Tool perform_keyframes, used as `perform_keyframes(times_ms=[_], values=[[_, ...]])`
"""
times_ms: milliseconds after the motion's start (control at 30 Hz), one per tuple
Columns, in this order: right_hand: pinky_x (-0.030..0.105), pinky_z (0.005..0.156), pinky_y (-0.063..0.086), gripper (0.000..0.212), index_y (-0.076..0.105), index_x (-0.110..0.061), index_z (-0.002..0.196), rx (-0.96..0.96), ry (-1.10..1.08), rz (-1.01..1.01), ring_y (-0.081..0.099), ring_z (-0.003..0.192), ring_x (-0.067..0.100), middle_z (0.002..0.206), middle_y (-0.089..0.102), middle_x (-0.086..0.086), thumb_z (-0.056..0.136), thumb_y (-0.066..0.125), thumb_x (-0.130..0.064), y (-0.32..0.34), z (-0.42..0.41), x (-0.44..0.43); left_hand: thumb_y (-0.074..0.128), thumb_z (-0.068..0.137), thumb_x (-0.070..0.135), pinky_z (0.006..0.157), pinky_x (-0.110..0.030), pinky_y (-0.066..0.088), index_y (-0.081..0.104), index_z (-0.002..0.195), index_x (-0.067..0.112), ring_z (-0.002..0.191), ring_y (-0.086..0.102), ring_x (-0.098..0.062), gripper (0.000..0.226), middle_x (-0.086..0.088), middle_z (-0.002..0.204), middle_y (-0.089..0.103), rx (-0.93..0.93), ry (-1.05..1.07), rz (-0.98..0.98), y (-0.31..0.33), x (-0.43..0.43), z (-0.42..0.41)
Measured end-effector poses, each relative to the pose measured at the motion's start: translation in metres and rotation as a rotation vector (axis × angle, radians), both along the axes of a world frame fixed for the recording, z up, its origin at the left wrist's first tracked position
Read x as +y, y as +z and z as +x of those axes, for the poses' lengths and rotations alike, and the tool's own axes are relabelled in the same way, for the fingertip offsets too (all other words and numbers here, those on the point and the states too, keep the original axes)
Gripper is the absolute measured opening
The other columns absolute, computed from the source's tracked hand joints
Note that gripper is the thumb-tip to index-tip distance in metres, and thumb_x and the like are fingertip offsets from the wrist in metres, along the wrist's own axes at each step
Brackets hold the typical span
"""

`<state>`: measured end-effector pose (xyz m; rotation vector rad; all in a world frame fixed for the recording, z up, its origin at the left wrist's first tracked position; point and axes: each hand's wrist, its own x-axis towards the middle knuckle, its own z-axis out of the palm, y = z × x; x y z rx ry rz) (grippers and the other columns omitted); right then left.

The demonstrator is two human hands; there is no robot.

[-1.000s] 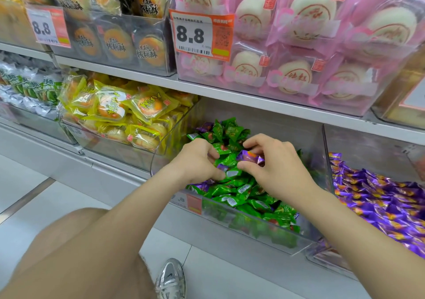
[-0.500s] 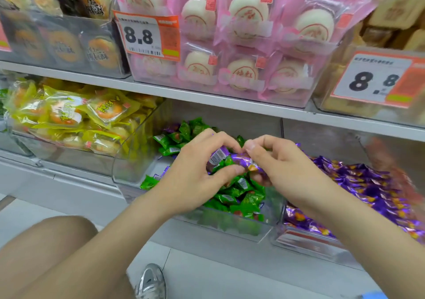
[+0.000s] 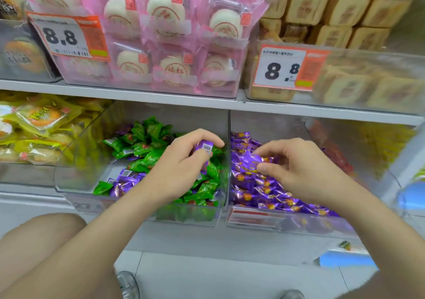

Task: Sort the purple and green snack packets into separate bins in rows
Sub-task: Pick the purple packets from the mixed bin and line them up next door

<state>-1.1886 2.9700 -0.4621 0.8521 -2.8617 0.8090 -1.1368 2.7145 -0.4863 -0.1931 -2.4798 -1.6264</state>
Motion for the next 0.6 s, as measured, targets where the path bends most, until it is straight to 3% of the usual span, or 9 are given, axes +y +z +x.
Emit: perform_keyframes(times_ms=[67,167,333,433,600], values=[[0.008,0.065,0.04,0.015,0.078,-0.032,0.108,-0.011,-0.011,0.09,0.064,0.066,0.003,0.088,0.074,-0.02,0.093,0.079,-0.035,-0.005,-0.001,0.011,0.049,0.097,0.006,0.065,-0.045,0.045,0.072,0.109,0.037,0.078,0.06,-0.046,0.041,-0.021,0.088,0.064,-0.024,0.019,-0.013,-0.004,0.005,-0.002],[0.007,0.066,0.04,0.016,0.081,-0.03,0.098,-0.062,0.068,0.179,0.064,0.071,0.003,0.083,0.075,-0.019,0.086,0.083,-0.04,-0.015,0.002,0.015,0.051,0.101,0.007,0.061,-0.054,0.048,0.072,0.109,0.039,0.073,0.06,-0.044,0.039,-0.022,0.087,0.065,-0.038,-0.002,-0.024,-0.009,0.011,-0.005],[0.023,0.079,0.049,0.026,0.08,-0.036,0.103,-0.068,0.155,0.237,0.064,0.078,-0.004,0.094,0.075,-0.024,0.082,0.085,-0.049,-0.034,0.0,0.007,0.052,0.1,0.005,0.054,-0.037,0.03,0.073,0.108,0.037,0.058,0.038,-0.023,0.039,-0.017,0.071,0.056,-0.071,-0.004,-0.023,-0.013,0.018,-0.008],[0.021,0.077,0.047,0.027,0.08,-0.034,0.107,-0.04,0.176,0.276,0.055,0.071,-0.012,0.098,0.077,-0.019,0.083,0.085,-0.046,-0.039,-0.007,0.0,0.051,0.1,0.004,0.052,-0.045,0.034,0.073,0.11,0.036,0.059,0.043,-0.035,0.04,-0.018,0.076,0.061,-0.081,-0.007,-0.03,-0.013,0.021,-0.009],[0.037,0.08,0.056,0.029,0.079,-0.032,0.106,0.03,0.144,0.27,0.063,0.084,0.005,0.098,0.075,-0.013,0.083,0.083,-0.049,-0.04,-0.014,-0.007,0.052,0.101,0.005,0.053,-0.046,0.037,0.073,0.11,0.037,0.06,0.047,-0.036,0.039,-0.017,0.082,0.066,-0.081,-0.002,-0.039,-0.013,0.02,-0.008]])
